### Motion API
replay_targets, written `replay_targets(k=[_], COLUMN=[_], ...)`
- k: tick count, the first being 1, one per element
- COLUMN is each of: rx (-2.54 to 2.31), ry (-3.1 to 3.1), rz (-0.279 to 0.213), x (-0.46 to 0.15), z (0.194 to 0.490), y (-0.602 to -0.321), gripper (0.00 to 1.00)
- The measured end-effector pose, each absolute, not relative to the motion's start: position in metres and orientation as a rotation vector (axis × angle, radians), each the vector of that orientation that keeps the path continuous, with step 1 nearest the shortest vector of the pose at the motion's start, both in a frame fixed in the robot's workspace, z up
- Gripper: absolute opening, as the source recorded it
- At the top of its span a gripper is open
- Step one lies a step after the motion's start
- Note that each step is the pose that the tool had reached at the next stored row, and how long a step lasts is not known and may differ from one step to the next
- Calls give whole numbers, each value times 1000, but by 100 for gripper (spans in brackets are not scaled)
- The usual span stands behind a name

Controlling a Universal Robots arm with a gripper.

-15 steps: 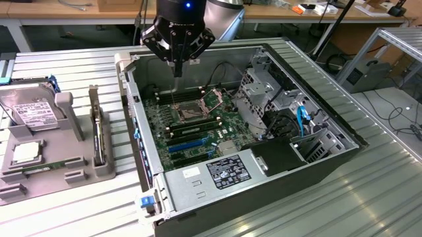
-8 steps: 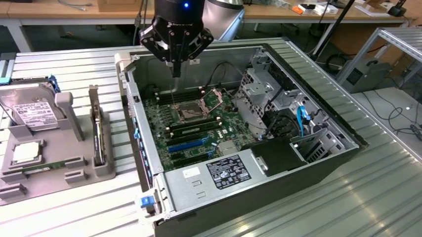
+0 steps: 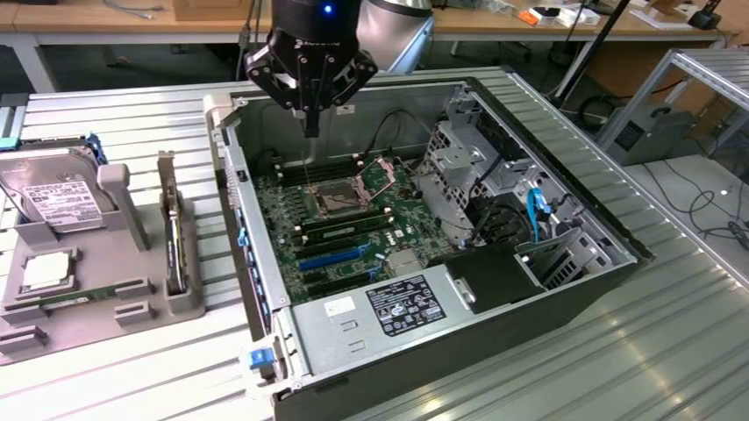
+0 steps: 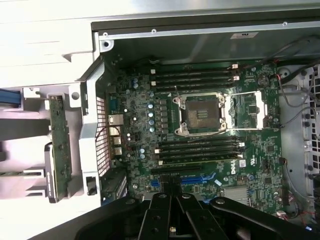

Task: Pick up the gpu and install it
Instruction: 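Reach for the gpu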

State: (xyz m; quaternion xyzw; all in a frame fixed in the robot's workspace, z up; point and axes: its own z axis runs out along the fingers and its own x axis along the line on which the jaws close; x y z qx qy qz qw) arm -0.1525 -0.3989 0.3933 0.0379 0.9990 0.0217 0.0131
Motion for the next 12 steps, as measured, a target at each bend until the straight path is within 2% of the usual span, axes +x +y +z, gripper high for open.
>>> replay_targets(k=[12], rx=[118], ry=[3112], rz=[68], x=[-157], z=[393], y=[-399], gripper=[11])
